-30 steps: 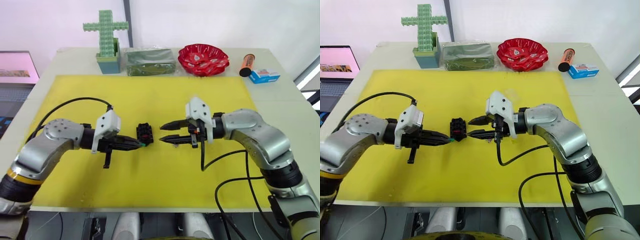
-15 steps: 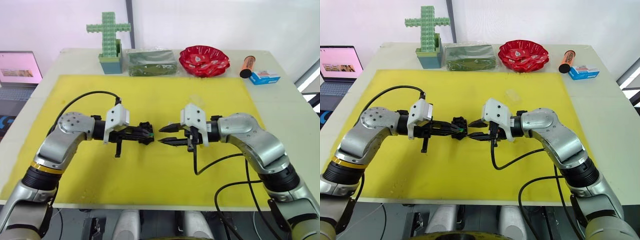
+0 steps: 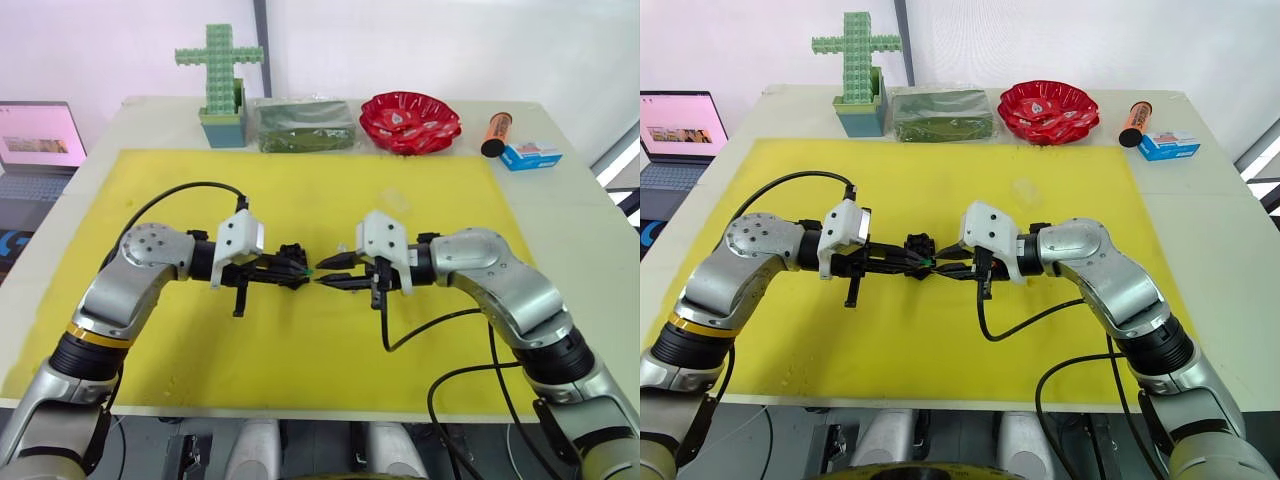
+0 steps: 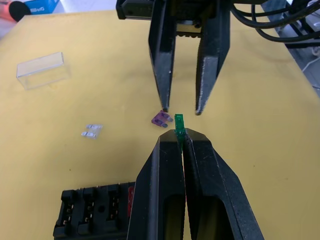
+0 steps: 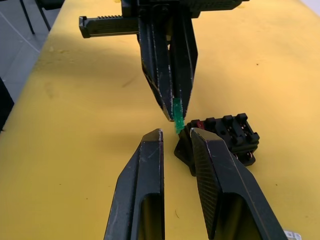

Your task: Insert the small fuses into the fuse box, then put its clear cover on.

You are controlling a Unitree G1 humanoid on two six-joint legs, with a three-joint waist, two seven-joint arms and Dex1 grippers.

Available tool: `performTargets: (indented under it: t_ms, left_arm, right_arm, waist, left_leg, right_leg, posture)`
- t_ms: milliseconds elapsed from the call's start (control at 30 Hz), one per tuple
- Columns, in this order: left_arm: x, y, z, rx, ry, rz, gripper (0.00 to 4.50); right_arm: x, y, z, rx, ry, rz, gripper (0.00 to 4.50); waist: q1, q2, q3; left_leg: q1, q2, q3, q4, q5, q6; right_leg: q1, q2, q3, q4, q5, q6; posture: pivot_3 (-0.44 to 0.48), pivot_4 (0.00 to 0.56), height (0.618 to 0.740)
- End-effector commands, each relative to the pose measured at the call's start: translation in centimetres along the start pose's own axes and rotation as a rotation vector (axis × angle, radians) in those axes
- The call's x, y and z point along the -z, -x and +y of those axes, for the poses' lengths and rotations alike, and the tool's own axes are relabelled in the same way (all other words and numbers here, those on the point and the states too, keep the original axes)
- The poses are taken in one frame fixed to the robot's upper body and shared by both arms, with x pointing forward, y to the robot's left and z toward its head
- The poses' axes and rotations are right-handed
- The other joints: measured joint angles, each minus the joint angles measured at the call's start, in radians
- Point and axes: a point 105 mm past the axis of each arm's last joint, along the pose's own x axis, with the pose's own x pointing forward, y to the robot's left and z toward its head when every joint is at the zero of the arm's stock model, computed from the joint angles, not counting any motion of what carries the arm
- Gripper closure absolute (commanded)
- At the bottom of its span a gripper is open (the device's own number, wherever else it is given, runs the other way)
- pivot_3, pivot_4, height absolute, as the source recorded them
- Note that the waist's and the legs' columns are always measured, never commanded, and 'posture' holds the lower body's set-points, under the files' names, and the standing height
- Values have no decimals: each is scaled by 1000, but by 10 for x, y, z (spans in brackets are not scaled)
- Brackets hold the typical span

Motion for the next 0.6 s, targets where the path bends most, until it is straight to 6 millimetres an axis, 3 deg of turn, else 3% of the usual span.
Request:
performTargets:
  t_ms: [33,600]
  left_arm:
    - [-5,2,1,3,-51,-11,4500]
    - [-13,-1,4,8,-74,-25,4500]
  right_arm:
    - [-8,1,-1,12,36,-23,3593]
    - [-6,-1,1,1,29,-20,3593]
  waist:
    - [0,0,0]
    - [0,0,0]
  left_leg:
    - [0,0,0,0,0,0]
    - [0,0,0,1,0,0]
  right_leg:
    - [0,0,0,0,0,0]
    - [0,0,0,2,0,0]
  posture:
    - [0,150,740]
    - [0,150,740]
